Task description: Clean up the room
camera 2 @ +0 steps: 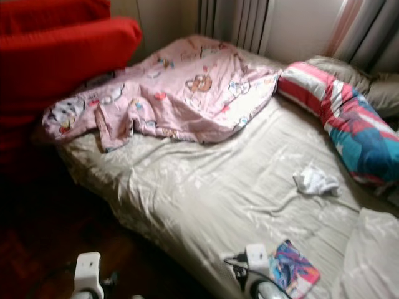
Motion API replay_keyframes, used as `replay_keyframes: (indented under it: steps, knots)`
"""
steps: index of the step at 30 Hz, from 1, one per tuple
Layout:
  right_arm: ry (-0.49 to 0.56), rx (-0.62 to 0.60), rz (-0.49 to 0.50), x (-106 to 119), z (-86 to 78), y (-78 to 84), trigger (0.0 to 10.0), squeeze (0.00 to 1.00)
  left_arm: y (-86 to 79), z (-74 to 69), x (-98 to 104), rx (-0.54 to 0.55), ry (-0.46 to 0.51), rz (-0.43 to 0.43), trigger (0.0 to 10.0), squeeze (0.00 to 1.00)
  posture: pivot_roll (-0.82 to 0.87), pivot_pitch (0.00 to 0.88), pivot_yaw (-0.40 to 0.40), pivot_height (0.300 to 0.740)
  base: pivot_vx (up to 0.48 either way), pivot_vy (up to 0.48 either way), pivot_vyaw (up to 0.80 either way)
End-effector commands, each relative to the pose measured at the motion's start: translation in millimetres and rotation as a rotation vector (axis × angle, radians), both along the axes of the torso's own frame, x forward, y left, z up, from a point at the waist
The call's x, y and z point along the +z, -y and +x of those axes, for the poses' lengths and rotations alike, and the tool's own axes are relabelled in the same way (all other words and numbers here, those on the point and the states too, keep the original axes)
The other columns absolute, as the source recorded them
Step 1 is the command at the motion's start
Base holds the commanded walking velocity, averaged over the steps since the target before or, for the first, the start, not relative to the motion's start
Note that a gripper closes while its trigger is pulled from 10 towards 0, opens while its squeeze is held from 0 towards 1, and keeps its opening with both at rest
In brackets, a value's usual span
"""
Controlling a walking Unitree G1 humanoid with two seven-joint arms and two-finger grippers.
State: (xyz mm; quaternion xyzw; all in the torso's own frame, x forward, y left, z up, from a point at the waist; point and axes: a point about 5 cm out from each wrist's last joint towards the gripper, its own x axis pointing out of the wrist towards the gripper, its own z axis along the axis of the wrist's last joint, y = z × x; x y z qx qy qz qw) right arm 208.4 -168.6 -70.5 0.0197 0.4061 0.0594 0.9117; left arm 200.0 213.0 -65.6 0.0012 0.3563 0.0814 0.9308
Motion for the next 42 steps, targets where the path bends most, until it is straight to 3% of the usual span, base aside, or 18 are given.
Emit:
replay_keyframes:
  steps: [1, 9, 19, 42]
  knots:
    - [-0.025, -0.025, 0.004, -3.0, -5.4, 4.3, 10.0, 0.0, -0.2, -4.7, -3.2, 0.006, -0.027, 0.006, 10.0, 0.0, 0.11, 0.126, -0.088, 0.74, 0.0, 0.0, 0.0]
    - [-0.051, -0.045, -0.01, -6.1, -14.0, 18.1, 10.0, 0.0, 0.8, -6.1, -4.0, -0.002, -0.03, 0.009, 10.0, 0.0, 0.11, 0.131, -0.085, 0.74, 0.0, 0.0, 0.0]
    - [-0.057, -0.055, -0.016, -6.3, -15.7, 23.5, 10.0, 0.0, 0.0, -6.0, -3.9, -0.001, -0.033, 0.007, 10.0, 0.0, 0.11, 0.134, -0.078, 0.74, 0.0, 0.0, 0.0]
    - [-0.059, -0.075, -0.006, -6.9, -16.1, 22.2, 10.0, 0.0, 1.0, -5.3, -4.0, -0.002, -0.036, -0.002, 10.0, 0.0, 0.11, 0.136, -0.074, 0.74, 0.0, 0.344, 0.0]
